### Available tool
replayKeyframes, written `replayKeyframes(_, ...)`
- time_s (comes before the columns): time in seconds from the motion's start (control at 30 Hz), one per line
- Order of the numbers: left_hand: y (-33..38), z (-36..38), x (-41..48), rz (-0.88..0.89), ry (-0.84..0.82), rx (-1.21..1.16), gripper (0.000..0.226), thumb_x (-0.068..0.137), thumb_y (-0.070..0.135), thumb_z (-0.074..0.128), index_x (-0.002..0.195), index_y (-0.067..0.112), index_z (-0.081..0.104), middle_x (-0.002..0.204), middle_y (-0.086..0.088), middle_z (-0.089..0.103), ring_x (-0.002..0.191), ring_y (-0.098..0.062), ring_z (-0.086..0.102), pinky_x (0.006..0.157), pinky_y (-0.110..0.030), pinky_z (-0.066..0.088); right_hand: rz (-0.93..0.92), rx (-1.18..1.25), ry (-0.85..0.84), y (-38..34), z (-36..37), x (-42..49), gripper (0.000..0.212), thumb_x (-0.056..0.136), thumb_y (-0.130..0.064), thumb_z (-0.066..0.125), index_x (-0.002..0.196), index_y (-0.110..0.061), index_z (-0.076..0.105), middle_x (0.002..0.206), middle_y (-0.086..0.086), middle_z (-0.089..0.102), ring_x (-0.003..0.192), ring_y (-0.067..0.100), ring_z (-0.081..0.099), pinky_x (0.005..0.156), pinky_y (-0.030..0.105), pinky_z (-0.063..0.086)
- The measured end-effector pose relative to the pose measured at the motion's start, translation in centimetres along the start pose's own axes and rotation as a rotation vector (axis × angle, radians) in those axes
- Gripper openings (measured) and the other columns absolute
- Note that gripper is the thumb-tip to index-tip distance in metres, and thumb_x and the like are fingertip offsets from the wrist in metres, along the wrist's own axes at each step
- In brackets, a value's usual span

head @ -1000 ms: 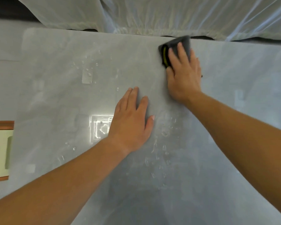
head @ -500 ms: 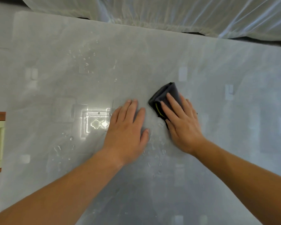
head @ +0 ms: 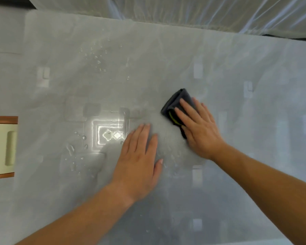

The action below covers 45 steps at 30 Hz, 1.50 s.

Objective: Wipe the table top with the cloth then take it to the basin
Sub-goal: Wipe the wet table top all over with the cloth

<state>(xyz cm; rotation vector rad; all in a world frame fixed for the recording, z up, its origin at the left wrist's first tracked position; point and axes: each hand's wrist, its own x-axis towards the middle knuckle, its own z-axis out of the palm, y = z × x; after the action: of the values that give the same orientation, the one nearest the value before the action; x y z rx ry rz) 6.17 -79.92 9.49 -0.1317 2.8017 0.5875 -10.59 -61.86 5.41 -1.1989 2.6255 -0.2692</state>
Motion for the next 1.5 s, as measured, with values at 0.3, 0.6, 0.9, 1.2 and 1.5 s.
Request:
replayKeyframes(0.3, 1.2, 2.7, -4.6, -0.131, -0.024, -0.034, 0.067, 0.097, 0.047, 0.033, 0.152, 0.009, 0.034, 0.164, -0.018, 0.015, 0.152, -0.033, 0.011, 0.122, -0.048, 0.016, 0.076, 0.028, 0.054, -4.8, 2.7, -4.7, 0.059, 0.097, -0.027, 0.043, 0.155, -0.023, 0.031, 0.166, 0.002, 0.02, 0.153, 0.036, 0.011, 0.123, 0.054, 0.01)
replayKeyframes(0.6, 2.4, 3.6, -8.5, -0.173, -0.039, 0.009, 0.069, 0.098, 0.05, 0.027, 0.155, 0.01, 0.027, 0.165, -0.016, 0.013, 0.153, -0.032, 0.008, 0.123, -0.047, 0.012, 0.357, 0.084, 0.057, -3.6, 1.6, -4.9, 0.062, 0.1, -0.022, 0.043, 0.158, -0.025, 0.022, 0.168, -0.002, 0.008, 0.154, 0.031, -0.001, 0.125, 0.048, 0.002)
replayKeyframes(0.9, 1.8, 5.1, -11.4, -0.17, -0.089, 0.092, 0.067, 0.099, 0.049, 0.028, 0.155, 0.012, 0.027, 0.165, -0.014, 0.014, 0.153, -0.03, 0.01, 0.122, -0.045, 0.014, 0.027, 0.005, -0.06, -4.2, 2.4, -11.4, 0.065, 0.097, -0.017, 0.046, 0.158, -0.022, 0.024, 0.167, -0.002, 0.013, 0.154, 0.031, 0.002, 0.124, 0.046, 0.002)
replayKeyframes(1.2, 0.8, 5.3, -12.0, -0.116, -0.055, 0.008, 0.07, 0.101, 0.055, 0.023, 0.158, 0.015, 0.017, 0.168, -0.009, 0.002, 0.154, -0.023, -0.003, 0.123, -0.039, -0.003, 0.024, 0.02, -0.043, -11.9, 6.1, -18.8, 0.064, 0.097, -0.028, 0.04, 0.158, -0.023, 0.021, 0.168, 0.001, 0.01, 0.154, 0.033, -0.001, 0.124, 0.052, 0.005)
replayKeyframes(1.5, -2.4, 5.1, -14.6, -0.199, -0.012, 0.022, 0.066, 0.103, 0.052, 0.031, 0.156, 0.015, 0.023, 0.167, -0.012, 0.003, 0.154, -0.027, -0.004, 0.122, -0.04, -0.004, 0.437, 0.109, 0.087, -10.1, 4.6, -10.8, 0.058, 0.103, -0.026, 0.036, 0.159, -0.023, 0.02, 0.168, -0.001, 0.007, 0.154, 0.031, -0.001, 0.124, 0.048, 0.0)
